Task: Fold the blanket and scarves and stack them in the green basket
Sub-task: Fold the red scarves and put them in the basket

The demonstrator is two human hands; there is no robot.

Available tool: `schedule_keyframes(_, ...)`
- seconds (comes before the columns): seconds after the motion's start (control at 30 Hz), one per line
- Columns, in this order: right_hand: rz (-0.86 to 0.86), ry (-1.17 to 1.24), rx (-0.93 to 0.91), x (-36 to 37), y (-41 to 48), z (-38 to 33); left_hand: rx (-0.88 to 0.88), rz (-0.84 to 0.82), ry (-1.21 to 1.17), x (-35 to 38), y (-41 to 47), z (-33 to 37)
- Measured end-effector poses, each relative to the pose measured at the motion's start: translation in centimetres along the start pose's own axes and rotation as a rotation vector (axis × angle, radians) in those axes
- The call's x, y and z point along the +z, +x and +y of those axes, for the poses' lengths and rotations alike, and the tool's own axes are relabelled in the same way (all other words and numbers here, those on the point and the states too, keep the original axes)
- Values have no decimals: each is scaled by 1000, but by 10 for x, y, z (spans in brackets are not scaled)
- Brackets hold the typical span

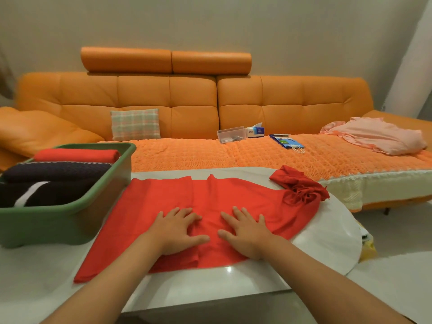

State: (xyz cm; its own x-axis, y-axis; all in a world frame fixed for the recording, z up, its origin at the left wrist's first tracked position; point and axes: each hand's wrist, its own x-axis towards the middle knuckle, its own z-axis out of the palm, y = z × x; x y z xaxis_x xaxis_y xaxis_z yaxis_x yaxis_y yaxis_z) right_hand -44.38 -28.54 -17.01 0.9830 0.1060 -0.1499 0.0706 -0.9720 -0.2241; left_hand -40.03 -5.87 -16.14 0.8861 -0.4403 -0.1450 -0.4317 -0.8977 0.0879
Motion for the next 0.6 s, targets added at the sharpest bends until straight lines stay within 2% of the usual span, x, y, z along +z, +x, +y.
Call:
schedule_keyframes(0.07, 157, 101, -21, -11, 7, 8, -43, 57, 35, -12, 7, 7)
schedule_keyframes(0.13, 384, 83, -34, -26, 16, 26, -41, 113, 56, -22, 21, 23)
schedule_keyframes(0.2, 565, 34, 7, -43, 25, 52, 22, 183, 37, -29, 41, 44)
schedule_keyframes(0.27, 650, 0, 106, -62, 33, 80, 112, 259, -18, -35, 66, 66)
schedule_keyframes(0.37, 641, -53, 253, -80, 47, 122, 209, 300, -134, -39, 111, 99)
schedule_keyframes(0.5, 465, -122, 485, -84, 68, 165, 270, 294, -111, -33, 175, 137)
schedule_keyframes(0.6, 358, -6, 643, -82, 83, 186, 314, 224, -77, -25, 216, 157)
